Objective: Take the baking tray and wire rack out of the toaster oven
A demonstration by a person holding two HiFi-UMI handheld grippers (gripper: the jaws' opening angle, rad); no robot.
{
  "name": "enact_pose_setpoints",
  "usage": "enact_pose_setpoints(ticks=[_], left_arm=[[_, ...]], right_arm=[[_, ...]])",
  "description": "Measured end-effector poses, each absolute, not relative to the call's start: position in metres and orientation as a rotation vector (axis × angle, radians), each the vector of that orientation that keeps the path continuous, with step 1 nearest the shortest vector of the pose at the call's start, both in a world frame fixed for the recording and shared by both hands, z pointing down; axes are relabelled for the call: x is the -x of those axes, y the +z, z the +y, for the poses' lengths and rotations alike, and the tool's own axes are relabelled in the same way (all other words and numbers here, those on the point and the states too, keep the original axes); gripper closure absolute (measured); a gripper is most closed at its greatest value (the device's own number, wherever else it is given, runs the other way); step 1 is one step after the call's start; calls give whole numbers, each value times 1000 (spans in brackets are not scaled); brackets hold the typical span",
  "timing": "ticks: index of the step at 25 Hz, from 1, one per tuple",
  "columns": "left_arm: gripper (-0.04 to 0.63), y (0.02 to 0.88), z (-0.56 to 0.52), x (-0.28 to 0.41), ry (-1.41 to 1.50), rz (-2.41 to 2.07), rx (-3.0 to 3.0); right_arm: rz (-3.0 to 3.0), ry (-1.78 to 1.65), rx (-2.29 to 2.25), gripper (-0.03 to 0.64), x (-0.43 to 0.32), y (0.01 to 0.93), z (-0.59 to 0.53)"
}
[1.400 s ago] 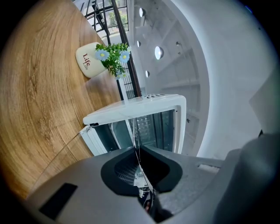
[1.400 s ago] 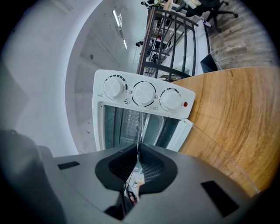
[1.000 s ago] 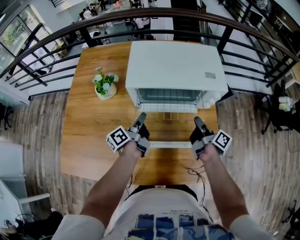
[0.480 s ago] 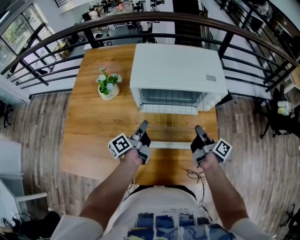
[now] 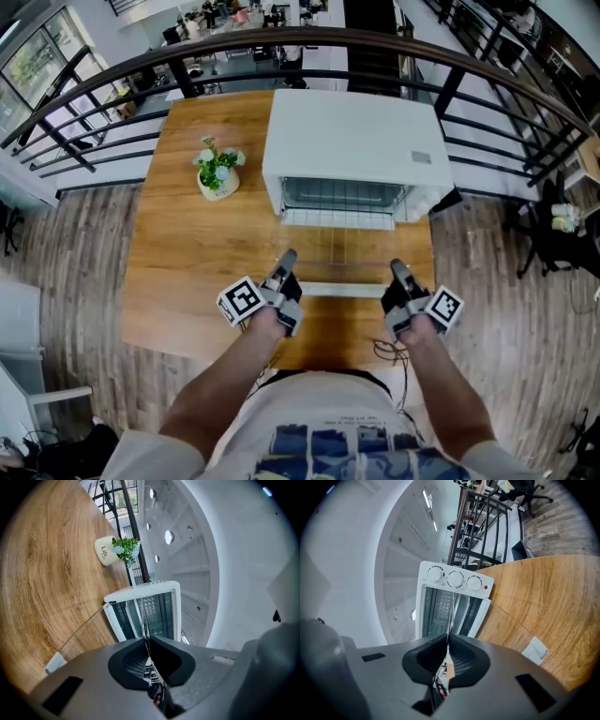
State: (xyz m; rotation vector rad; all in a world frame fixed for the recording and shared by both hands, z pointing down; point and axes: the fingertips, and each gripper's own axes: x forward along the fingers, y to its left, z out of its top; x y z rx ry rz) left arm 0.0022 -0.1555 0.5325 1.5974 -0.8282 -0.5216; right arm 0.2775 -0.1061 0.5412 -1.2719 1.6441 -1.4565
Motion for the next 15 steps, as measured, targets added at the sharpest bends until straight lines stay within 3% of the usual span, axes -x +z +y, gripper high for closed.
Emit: enact_pose_setpoints(ticks=[15], left_arm=[[589, 538, -133, 5, -511, -816, -1606]], right_arm=[[1657, -1453, 1255, 606, -268, 540, -78]])
